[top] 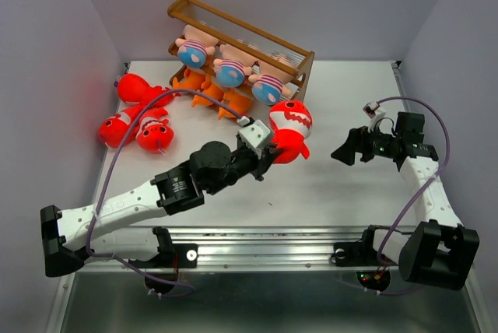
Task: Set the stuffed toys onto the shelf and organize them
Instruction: Place the stuffed toy onto shelf
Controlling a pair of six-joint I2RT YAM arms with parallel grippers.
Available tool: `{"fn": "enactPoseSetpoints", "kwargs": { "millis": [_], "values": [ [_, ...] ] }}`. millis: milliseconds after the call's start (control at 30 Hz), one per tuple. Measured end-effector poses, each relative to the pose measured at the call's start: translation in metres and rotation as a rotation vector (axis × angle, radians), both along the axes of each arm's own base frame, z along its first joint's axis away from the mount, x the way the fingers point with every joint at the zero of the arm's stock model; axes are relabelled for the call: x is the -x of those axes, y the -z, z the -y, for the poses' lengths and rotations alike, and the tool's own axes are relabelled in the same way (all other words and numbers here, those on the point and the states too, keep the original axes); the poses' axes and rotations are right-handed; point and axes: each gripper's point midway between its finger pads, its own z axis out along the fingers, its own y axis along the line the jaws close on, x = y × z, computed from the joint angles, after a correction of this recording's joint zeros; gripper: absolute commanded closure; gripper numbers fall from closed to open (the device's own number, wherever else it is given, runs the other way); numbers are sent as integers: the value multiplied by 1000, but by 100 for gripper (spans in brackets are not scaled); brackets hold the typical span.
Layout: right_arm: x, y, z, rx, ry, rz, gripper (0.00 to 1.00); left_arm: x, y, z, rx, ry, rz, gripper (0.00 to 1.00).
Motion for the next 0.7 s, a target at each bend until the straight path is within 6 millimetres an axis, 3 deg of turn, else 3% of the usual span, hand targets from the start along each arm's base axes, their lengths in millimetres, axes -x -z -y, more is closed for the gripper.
{"fn": "enactPoseSetpoints", "kwargs": {
  "millis": [433, 700],
  "values": [
    [2, -4, -1, 15, -17, 41, 0, -44, -66, -31, 71, -79, 102, 100],
    [2, -4, -1, 15, -18, 43, 0, -75, -85, -42, 70, -110, 141, 100]
  ]
}}
